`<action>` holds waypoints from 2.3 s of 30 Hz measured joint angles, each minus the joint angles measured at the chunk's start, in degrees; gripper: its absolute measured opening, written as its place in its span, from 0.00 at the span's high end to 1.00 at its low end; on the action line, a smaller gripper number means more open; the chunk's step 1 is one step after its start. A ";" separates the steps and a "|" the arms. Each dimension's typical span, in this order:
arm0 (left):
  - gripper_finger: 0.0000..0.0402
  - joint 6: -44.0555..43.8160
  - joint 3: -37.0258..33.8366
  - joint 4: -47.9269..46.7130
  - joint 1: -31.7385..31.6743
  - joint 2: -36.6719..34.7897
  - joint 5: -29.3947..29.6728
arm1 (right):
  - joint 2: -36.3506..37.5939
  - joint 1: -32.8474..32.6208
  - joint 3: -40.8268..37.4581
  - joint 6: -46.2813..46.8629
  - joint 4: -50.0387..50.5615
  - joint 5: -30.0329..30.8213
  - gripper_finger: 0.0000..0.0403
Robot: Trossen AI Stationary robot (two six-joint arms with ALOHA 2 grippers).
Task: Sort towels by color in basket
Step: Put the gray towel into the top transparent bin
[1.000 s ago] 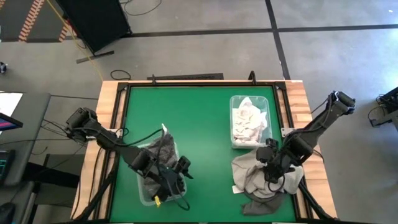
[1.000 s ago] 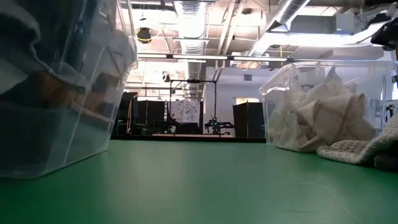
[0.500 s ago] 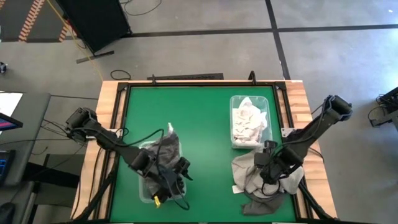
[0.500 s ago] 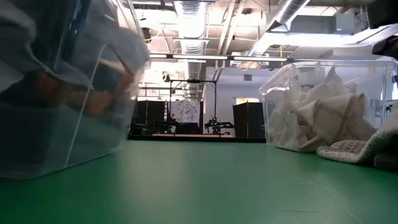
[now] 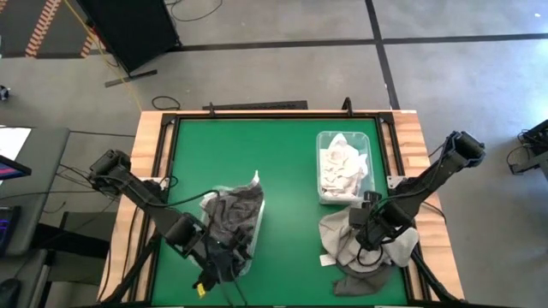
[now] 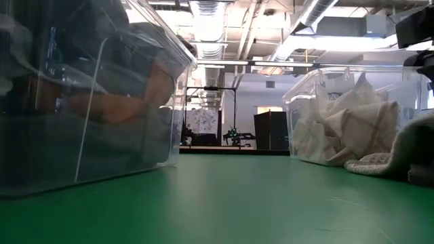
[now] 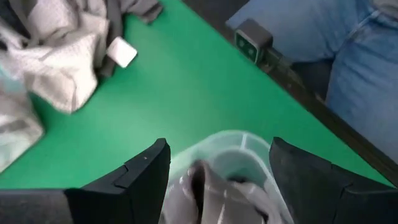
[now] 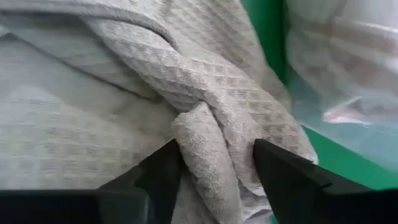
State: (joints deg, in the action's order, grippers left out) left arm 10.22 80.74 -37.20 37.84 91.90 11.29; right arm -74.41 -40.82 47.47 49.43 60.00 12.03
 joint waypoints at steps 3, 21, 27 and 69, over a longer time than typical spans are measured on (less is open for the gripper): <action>0.34 -2.62 2.32 -4.74 1.60 0.00 3.24 | 0.04 0.65 -0.38 0.01 -0.54 0.18 0.54; 0.34 -20.35 7.09 -21.59 8.17 -0.04 12.12 | 0.11 0.81 10.58 -10.40 3.09 2.28 0.94; 0.34 -21.57 7.13 -21.93 8.64 -0.04 12.64 | 0.11 0.74 20.28 -16.66 8.56 11.03 0.94; 0.34 -25.29 7.16 -23.53 9.45 -0.09 13.44 | 1.80 10.07 47.41 -34.32 25.54 53.41 0.94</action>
State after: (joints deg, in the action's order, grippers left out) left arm -15.07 87.90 -60.73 47.29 91.81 24.73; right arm -72.61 -30.74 94.88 15.11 85.54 65.43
